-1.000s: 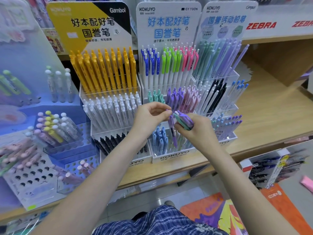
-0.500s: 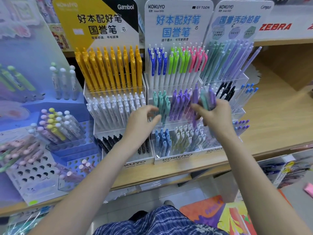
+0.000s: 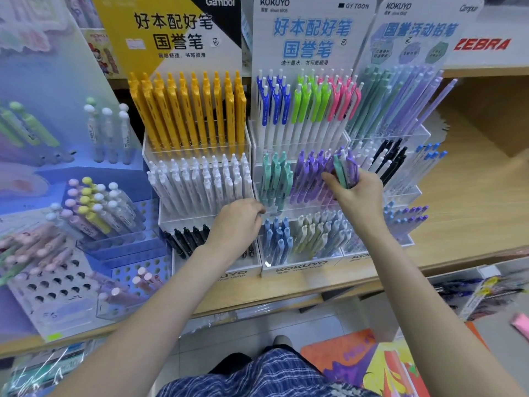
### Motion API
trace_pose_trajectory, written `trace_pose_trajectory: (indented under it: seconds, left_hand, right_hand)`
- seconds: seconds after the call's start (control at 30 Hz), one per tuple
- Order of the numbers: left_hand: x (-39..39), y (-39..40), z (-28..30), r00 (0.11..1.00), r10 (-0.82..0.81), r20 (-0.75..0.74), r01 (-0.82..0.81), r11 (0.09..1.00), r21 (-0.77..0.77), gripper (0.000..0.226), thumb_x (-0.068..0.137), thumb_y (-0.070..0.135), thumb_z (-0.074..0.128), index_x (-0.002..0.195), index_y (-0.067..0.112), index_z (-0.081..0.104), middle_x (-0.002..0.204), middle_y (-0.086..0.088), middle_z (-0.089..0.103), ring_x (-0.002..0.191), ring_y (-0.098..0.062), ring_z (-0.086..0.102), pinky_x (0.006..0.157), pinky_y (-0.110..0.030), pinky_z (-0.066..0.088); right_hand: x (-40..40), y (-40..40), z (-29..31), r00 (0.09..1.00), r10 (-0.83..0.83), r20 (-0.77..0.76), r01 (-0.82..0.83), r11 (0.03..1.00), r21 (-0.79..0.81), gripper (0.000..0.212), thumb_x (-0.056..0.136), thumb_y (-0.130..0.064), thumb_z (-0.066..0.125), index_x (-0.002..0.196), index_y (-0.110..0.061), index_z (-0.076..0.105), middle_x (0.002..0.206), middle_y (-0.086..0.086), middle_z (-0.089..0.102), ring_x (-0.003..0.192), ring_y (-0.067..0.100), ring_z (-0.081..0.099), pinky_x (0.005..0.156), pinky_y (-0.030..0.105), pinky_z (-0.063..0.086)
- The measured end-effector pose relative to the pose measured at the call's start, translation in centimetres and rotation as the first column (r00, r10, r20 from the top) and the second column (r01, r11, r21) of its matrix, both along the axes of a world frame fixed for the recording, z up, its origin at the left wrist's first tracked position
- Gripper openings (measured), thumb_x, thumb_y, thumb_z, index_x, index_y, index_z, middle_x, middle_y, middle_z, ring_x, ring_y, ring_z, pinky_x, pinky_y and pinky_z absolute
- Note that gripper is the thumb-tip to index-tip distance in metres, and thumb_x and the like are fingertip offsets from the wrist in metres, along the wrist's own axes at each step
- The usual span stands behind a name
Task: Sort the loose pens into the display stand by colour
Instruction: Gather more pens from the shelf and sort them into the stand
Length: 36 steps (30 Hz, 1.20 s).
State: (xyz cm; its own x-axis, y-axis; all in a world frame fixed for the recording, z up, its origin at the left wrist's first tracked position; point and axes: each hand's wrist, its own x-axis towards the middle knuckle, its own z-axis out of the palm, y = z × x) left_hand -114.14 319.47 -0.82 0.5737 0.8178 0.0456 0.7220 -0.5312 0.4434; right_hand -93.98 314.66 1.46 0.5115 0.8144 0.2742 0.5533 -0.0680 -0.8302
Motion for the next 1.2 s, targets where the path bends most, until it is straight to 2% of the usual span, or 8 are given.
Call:
trace_pose_trajectory:
  seconds: [0.1, 0.23, 0.4, 0.6, 0.7, 0.83, 1.03, 1.2]
  left_hand:
    - [0.0, -0.1, -0.1, 1.000, 0.014, 0.012, -0.014, 1.000, -0.006, 0.030, 0.096, 0.010, 0.042, 0.116, 0.010, 0.064, 0.119, -0.002, 0.063, 0.110, -0.015, 0.058, 0.096, -0.023, 0.040]
    - [0.1, 0.0, 0.1, 0.999, 0.026, 0.020, -0.026, 1.000, -0.005, 0.030, 0.095, 0.009, 0.042, 0.116, 0.010, 0.064, 0.118, -0.002, 0.064, 0.109, -0.014, 0.058, 0.094, -0.022, 0.040]
    - [0.1, -0.1, 0.0, 0.999, 0.030, 0.024, -0.029, 1.000, -0.010, 0.030, 0.095, 0.008, 0.042, 0.115, 0.010, 0.064, 0.116, -0.001, 0.064, 0.108, -0.014, 0.058, 0.093, -0.022, 0.040]
    - [0.1, -0.1, -0.2, 0.999, 0.029, 0.024, -0.029, 1.000, -0.003, 0.030, 0.094, 0.007, 0.042, 0.113, 0.009, 0.065, 0.116, -0.002, 0.065, 0.108, -0.015, 0.058, 0.093, -0.024, 0.041]
    - [0.2, 0.0, -0.3, 0.999, 0.033, 0.024, -0.034, 0.999, 0.008, 0.030, 0.095, 0.008, 0.042, 0.113, 0.009, 0.066, 0.115, -0.003, 0.065, 0.107, -0.015, 0.059, 0.093, -0.023, 0.041]
    - [0.1, 0.0, -0.2, 0.999, 0.029, 0.022, -0.029, 1.000, 0.007, 0.030, 0.095, 0.009, 0.042, 0.114, 0.010, 0.065, 0.116, -0.002, 0.065, 0.108, -0.014, 0.059, 0.094, -0.023, 0.040]
    - [0.1, 0.0, -0.3, 0.999, 0.031, 0.029, -0.031, 1.000, -0.006, 0.030, 0.095, 0.008, 0.042, 0.115, 0.010, 0.065, 0.117, -0.001, 0.064, 0.109, -0.014, 0.058, 0.096, -0.024, 0.040]
    - [0.0, 0.0, -0.3, 0.999, 0.030, 0.029, -0.030, 0.999, -0.023, 0.030, 0.095, 0.008, 0.041, 0.114, 0.010, 0.065, 0.117, -0.002, 0.064, 0.109, -0.015, 0.058, 0.097, -0.025, 0.039]
  right_hand:
    - [0.0, 0.0, -0.4, 0.999, 0.031, 0.013, -0.031, 1.000, -0.001, 0.041, 0.085, -0.017, 0.068, 0.054, -0.019, 0.041, 0.049, 0.002, 0.038, 0.051, 0.018, 0.037, 0.048, 0.022, 0.028]
    - [0.5, -0.4, -0.7, 0.998, 0.057, -0.002, -0.057, 0.998, 0.024, 0.035, 0.085, -0.015, 0.068, 0.056, -0.011, 0.048, 0.049, 0.007, 0.041, 0.049, 0.017, 0.038, 0.047, 0.021, 0.028]
    - [0.4, -0.5, -0.9, 0.997, 0.060, 0.056, -0.063, 0.996, 0.057, 0.048, 0.084, -0.011, 0.069, 0.055, -0.033, 0.037, 0.048, -0.010, 0.034, 0.044, 0.004, 0.032, 0.047, 0.013, 0.025]
    - [0.4, -0.7, -2.6, 0.981, 0.100, 0.167, -0.091, 0.994, -0.063, 0.025, 0.086, -0.012, 0.066, 0.065, 0.000, 0.059, 0.050, 0.002, 0.045, 0.047, 0.007, 0.036, 0.050, 0.028, 0.033]
    - [-0.5, -0.1, -3.2, 0.971, 0.074, 0.229, -0.048, 0.992, -0.116, 0.023, 0.089, -0.014, 0.061, 0.068, -0.008, 0.053, 0.051, -0.005, 0.039, 0.048, 0.015, 0.034, 0.051, 0.031, 0.027]
    - [-0.8, -0.2, -2.5, 0.978, -0.022, 0.207, 0.043, 0.995, -0.095, 0.014, 0.087, -0.022, 0.066, 0.092, -0.009, 0.066, 0.066, 0.002, 0.057, 0.060, 0.019, 0.049, 0.057, 0.032, 0.040]
    - [-0.6, 0.3, 0.6, 0.978, -0.126, 0.165, 0.122, 0.992, 0.030, 0.032, 0.081, -0.029, 0.072, 0.065, -0.009, 0.053, 0.055, 0.002, 0.047, 0.052, 0.013, 0.037, 0.052, 0.026, 0.033]
    - [-0.7, 1.1, 1.7, 0.931, -0.076, 0.358, 0.135, 0.980, -0.144, 0.034, 0.084, -0.028, 0.068, 0.066, -0.011, 0.046, 0.054, 0.002, 0.041, 0.055, 0.023, 0.039, 0.052, 0.032, 0.030]
